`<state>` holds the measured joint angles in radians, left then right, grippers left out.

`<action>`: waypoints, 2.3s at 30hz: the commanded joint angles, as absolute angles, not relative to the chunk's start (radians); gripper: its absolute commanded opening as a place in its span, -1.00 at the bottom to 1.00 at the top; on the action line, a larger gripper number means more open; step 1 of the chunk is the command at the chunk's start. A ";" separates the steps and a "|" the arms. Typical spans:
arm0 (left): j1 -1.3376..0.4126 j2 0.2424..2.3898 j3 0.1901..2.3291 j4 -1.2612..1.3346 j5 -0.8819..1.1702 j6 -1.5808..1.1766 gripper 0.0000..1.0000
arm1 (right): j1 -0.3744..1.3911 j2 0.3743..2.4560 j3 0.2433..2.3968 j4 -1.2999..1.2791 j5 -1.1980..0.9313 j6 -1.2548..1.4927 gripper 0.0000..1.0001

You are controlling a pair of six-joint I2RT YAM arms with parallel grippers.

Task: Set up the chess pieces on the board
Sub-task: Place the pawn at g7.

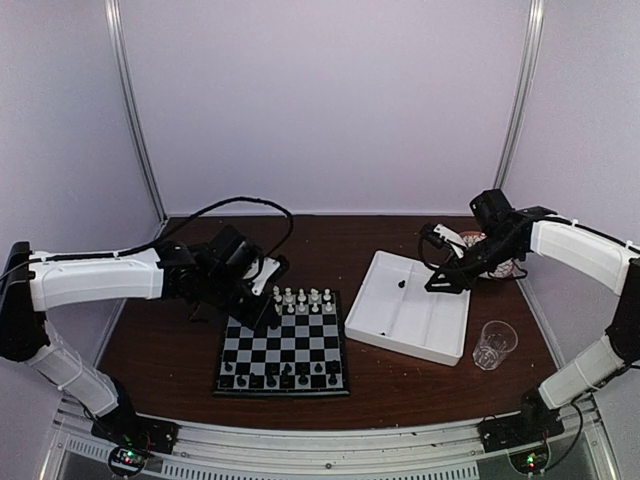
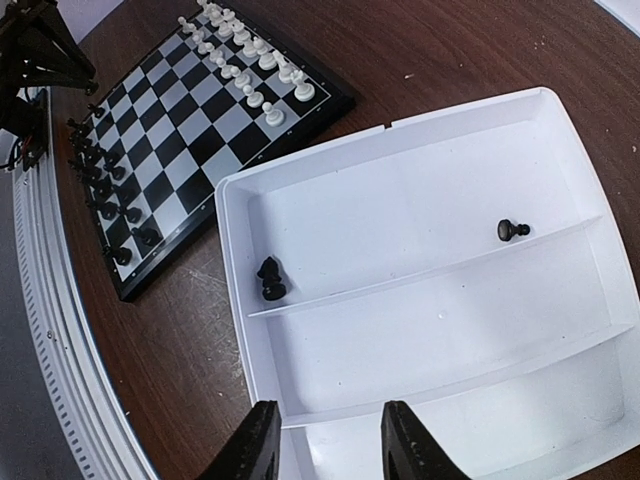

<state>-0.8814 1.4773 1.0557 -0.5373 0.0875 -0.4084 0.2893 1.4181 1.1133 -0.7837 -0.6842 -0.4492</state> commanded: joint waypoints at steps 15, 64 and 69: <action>-0.892 1.285 0.787 -0.569 -0.126 -0.366 -0.93 | 0.283 1.457 1.111 -0.762 -0.710 -0.469 -0.23; -0.912 1.317 0.637 -0.414 0.015 -0.476 -0.98 | 0.283 1.474 1.114 -0.771 -0.721 -0.468 -0.20; -0.917 1.294 0.643 -0.441 -0.012 -0.475 -0.97 | 0.284 1.474 1.114 -0.771 -0.723 -0.469 -0.19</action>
